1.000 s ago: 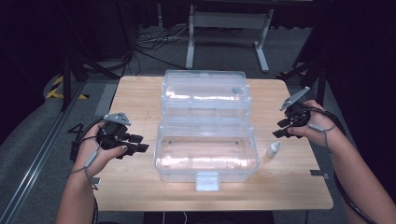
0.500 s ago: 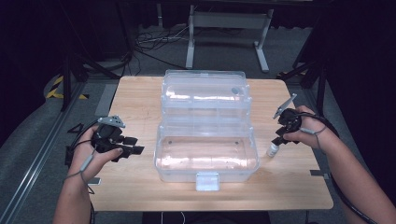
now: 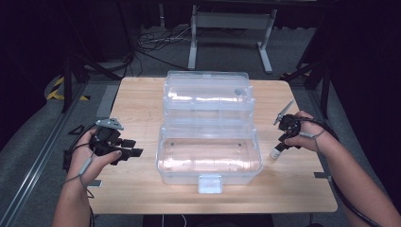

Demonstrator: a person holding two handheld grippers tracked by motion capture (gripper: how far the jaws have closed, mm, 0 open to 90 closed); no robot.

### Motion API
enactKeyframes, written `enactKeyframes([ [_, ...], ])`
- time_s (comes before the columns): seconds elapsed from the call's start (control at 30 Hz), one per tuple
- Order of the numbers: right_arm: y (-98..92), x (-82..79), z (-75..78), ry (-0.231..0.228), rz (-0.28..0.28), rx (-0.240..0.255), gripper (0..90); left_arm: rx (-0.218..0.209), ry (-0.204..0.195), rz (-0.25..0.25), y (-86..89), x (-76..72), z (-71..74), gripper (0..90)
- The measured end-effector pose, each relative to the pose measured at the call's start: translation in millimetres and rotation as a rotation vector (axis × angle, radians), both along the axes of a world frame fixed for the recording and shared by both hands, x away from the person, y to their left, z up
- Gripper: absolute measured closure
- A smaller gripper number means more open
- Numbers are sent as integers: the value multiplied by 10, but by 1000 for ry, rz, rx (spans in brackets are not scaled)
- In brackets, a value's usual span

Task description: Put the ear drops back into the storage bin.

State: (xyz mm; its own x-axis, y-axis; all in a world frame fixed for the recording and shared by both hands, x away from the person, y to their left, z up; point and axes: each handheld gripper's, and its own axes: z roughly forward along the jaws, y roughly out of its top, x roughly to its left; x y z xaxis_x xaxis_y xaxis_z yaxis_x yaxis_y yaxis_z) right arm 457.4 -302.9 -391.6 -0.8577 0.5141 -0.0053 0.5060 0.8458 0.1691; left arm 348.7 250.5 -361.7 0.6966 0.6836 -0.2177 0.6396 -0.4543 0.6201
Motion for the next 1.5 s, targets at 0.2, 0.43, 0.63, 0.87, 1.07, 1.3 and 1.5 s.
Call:
enactKeyframes([
  [0.2, 3, 10, -61, 8, 13, -25, 612, -1, 3, 5, 14, 11, -9, 516],
  [0.43, 9, 3, -112, 13, 33, -57, 687, 7, 2, 12, 2, 10, 3, 515],
  [0.63, 8, -7, -107, 3, 38, -50, 714, 4, 7, 12, 0, 26, -12, 517],
  [0.87, 0, -21, -53, -2, 39, -45, 714, -1, 9, 15, 16, 45, -18, 519],
  [1.07, 16, -52, 88, -29, 52, -51, 714, -5, 11, 14, 24, 62, -23, 518],
  [1.3, 54, -100, 244, -45, 76, -47, 714, -10, 11, 18, 26, 73, -27, 517],
  [1.5, 117, -162, 381, -55, 101, -49, 714, -12, 11, 20, 31, 74, -25, 516],
])
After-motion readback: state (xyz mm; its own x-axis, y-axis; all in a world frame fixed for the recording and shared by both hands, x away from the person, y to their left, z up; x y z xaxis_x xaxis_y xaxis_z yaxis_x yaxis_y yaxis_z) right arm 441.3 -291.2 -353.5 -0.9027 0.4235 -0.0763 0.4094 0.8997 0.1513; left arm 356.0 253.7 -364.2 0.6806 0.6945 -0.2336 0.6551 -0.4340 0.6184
